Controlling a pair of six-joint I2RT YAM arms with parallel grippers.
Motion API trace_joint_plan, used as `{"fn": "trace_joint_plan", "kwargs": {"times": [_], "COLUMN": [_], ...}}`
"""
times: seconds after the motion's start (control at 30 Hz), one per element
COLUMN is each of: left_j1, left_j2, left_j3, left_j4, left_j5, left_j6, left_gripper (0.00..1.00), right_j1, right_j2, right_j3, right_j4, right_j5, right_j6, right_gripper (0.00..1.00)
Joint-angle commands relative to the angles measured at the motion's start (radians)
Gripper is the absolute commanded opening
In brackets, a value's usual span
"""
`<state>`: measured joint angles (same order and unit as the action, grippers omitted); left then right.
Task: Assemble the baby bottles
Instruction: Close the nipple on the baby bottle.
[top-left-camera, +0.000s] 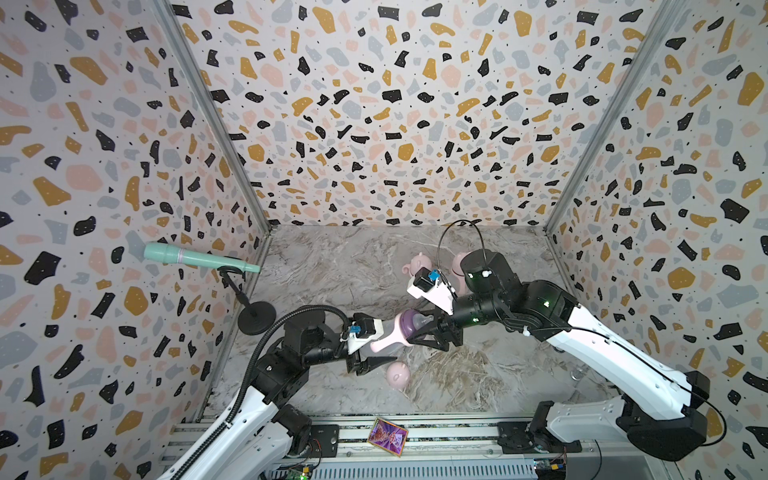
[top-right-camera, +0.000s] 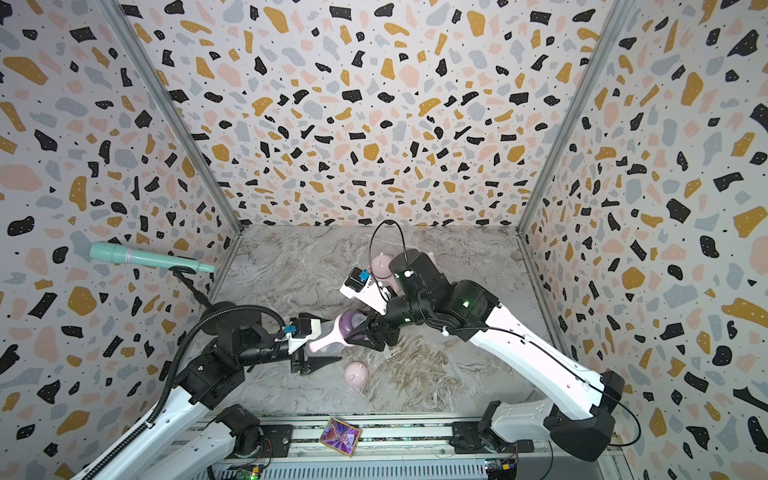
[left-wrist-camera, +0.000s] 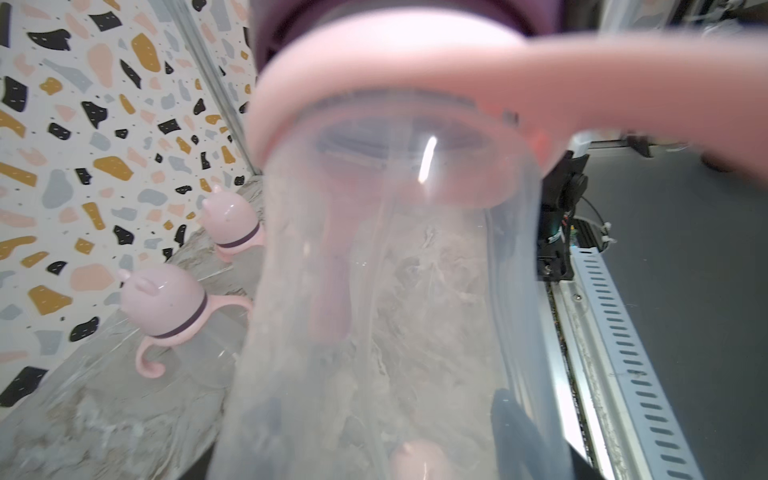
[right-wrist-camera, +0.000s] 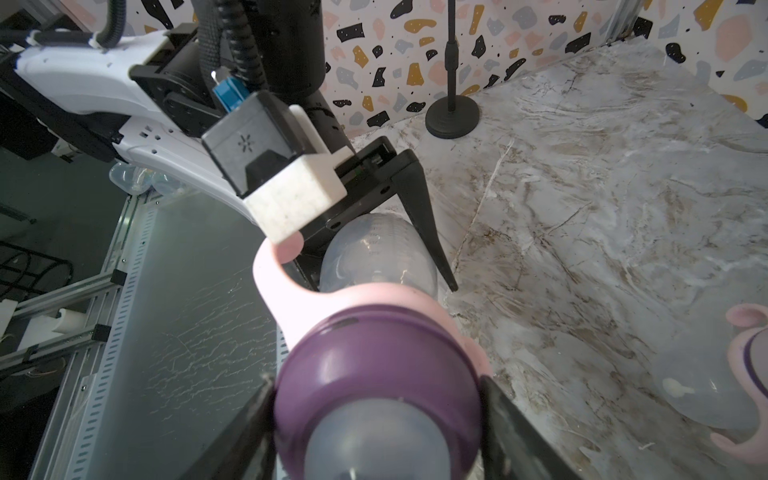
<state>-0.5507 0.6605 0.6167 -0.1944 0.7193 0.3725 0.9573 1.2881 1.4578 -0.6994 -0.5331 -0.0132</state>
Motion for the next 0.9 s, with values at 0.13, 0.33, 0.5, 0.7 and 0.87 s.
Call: {"fn": "trace_joint_plan", "kwargs": {"times": [0.13, 0.33, 0.5, 0.7, 0.87], "left_j1": [-0.018, -0.018, -0.018, -0.018, -0.018], "left_j2": [-0.066, -0.102, -0.115, -0.105, -0.103], "left_j3": [0.03, -0.002, -0.016, -0.016, -0.018], "left_j4": [0.47, 0.469, 0.452, 0.42, 0.42], "left_j5": [-0.089, -0.38, -0.622, -0.76, -0.79], "left_j6": [-0.056, 0.049, 0.171, 0.272, 0.309], "left_gripper": [0.14, 0.15, 0.14, 0.13, 0.13], "right_j1": [0.052, 0.059, 0.057, 0.06, 0.053], "right_j2": [0.059, 0.136, 0.161, 0.189, 0.215], "right_j3": [-0.185, -0.113, -0.076, -0.043, 0.006], "right_j4": [0.286, 0.244, 0.273, 0.381, 0.391], "right_j5": [-0.191, -0.167, -0.241, -0.281, -0.267], "right_j6": [0.241, 0.456, 0.616, 0.829, 0.887], "right_gripper": [0.0, 0.0, 0.0, 0.0, 0.0]}}
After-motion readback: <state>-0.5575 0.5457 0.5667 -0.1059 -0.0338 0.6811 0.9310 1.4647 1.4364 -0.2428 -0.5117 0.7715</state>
